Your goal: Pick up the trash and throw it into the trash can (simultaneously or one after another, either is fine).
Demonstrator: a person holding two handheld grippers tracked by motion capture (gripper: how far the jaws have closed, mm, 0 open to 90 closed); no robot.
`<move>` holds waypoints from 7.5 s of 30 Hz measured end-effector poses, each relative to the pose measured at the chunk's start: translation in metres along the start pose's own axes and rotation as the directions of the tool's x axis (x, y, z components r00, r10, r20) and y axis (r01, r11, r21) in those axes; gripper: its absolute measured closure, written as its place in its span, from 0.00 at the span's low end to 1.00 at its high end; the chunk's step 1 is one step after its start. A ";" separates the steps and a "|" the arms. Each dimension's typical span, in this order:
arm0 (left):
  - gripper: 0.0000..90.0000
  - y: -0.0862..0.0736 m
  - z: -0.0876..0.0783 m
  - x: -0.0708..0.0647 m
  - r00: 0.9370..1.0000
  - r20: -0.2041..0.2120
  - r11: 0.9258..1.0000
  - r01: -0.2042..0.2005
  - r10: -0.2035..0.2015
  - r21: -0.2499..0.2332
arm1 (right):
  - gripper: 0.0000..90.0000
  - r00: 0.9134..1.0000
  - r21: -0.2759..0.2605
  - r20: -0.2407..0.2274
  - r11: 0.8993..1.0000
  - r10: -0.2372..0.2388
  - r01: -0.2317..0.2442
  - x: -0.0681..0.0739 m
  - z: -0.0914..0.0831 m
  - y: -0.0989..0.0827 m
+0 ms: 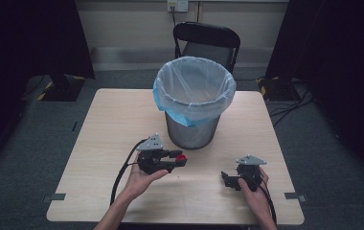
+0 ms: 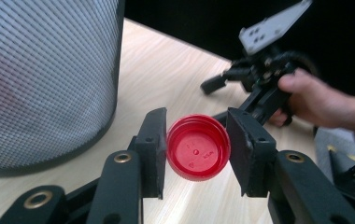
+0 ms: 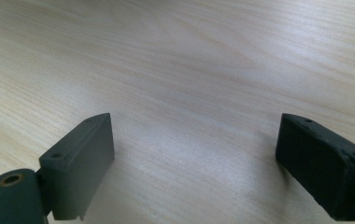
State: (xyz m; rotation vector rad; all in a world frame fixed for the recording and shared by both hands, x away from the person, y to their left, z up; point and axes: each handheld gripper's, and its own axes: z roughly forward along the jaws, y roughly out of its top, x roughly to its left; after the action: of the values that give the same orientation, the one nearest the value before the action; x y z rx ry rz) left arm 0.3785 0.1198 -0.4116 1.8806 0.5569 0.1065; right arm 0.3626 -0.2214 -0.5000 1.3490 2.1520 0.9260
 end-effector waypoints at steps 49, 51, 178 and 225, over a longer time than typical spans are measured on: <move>0.66 0.113 -0.060 0.011 0.996 0.018 0.974 -0.083 0.089 -0.211 | 0.12 1.000 0.000 0.000 1.000 0.000 0.000 0.000 0.000 0.000; 0.66 0.116 -0.060 0.012 0.996 0.018 0.972 -0.084 0.090 -0.217 | 0.12 1.000 0.000 0.000 1.000 0.000 0.000 0.000 0.000 0.000; 0.20 0.126 -0.102 0.064 0.980 -0.187 0.990 -0.094 0.073 -0.103 | 0.12 1.000 0.000 0.000 1.000 0.000 0.000 0.000 0.000 0.000; 0.21 -0.018 -0.142 0.057 0.955 -0.296 0.999 0.037 -0.031 0.016 | 0.12 1.000 0.000 0.000 1.000 0.000 0.000 0.000 0.000 0.000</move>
State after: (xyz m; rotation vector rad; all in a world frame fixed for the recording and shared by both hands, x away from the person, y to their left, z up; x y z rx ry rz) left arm 0.3758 0.2719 -0.3850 1.8874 0.7965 0.3657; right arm 0.3627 -0.2214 -0.5000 1.3485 2.1521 0.9261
